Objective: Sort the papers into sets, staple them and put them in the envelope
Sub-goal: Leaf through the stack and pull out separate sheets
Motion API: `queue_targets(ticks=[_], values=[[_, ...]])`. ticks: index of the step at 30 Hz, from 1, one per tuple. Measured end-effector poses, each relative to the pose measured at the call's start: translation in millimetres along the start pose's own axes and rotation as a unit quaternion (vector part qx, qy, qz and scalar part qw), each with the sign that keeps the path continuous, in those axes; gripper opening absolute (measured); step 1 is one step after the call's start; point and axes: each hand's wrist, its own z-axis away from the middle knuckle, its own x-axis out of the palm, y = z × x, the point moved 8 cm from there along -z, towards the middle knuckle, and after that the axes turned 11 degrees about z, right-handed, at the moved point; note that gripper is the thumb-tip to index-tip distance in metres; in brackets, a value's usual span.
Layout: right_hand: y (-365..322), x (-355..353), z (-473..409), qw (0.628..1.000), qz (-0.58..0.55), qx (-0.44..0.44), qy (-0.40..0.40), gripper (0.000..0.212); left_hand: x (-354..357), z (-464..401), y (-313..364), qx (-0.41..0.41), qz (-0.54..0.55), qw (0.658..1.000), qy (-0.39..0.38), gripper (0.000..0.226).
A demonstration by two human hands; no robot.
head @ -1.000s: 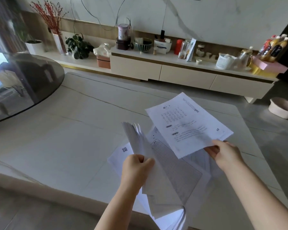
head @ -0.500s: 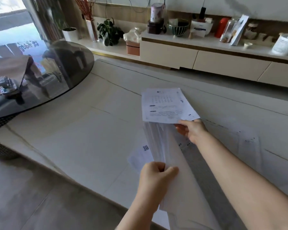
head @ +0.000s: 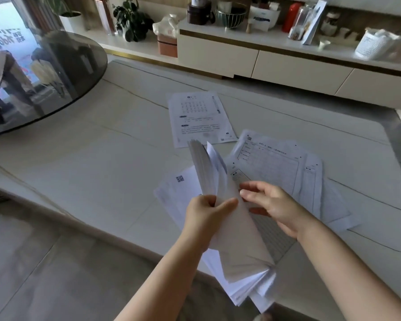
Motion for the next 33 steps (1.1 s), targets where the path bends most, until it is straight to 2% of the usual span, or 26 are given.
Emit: queue_targets(ticks=[3,5,7,11,12,15,16,18,20,22,25,27,28,29,31,33], values=[[-4,16,24,0.999,0.015,-0.009,-0.040,0.086,6,1,-3,-0.018,0.009,1.000,0.005,0.043],[-2,20,29,0.998,0.033,-0.007,-0.050,0.100,12,2,-5,-0.043,0.036,0.998,-0.010,0.043],[4,10,29,0.999,0.036,0.004,-0.031,0.103,13,3,-7,-0.055,0.041,0.998,-0.014,0.041],[22,-28,27,0.998,0.034,0.048,0.019,0.072,7,0,-11,-0.061,0.032,0.998,-0.001,0.033],[29,-37,26,0.996,0.053,0.060,0.029,0.069,6,-1,-12,-0.061,0.034,0.998,-0.002,0.031],[44,-51,31,0.994,0.064,0.084,0.041,0.081,3,-3,-14,-0.058,0.025,0.998,0.000,0.029],[49,-53,30,0.994,0.051,0.089,0.043,0.076,4,-3,-13,-0.053,0.022,0.998,-0.001,0.029],[56,-63,28,0.992,0.054,0.078,0.088,0.044,6,-2,-12,-0.053,0.025,0.998,-0.006,0.029],[66,-80,27,0.970,0.138,0.075,0.184,0.015,7,-1,-11,-0.060,0.031,0.998,-0.005,0.028],[73,-89,29,0.944,0.214,0.092,0.233,0.002,7,0,-11,-0.061,0.030,0.998,-0.002,0.028],[78,-88,34,0.900,0.338,0.109,0.253,0.028,11,4,-6,-0.059,0.027,0.998,-0.006,0.032],[67,-79,34,0.870,0.417,0.034,0.261,0.055,14,8,-4,-0.069,0.044,0.997,-0.008,0.044],[59,-72,36,0.885,0.387,-0.010,0.258,0.060,14,10,-3,-0.076,0.051,0.996,-0.007,0.052],[51,-64,39,0.921,0.309,-0.036,0.233,0.059,15,13,0,-0.078,0.057,0.995,-0.011,0.060],[39,-40,45,0.983,0.134,-0.046,0.117,0.060,17,15,3,-0.080,0.068,0.994,-0.014,0.064],[28,-16,58,0.994,0.080,-0.071,0.013,0.082,18,17,5,-0.079,0.069,0.994,-0.015,0.060]])
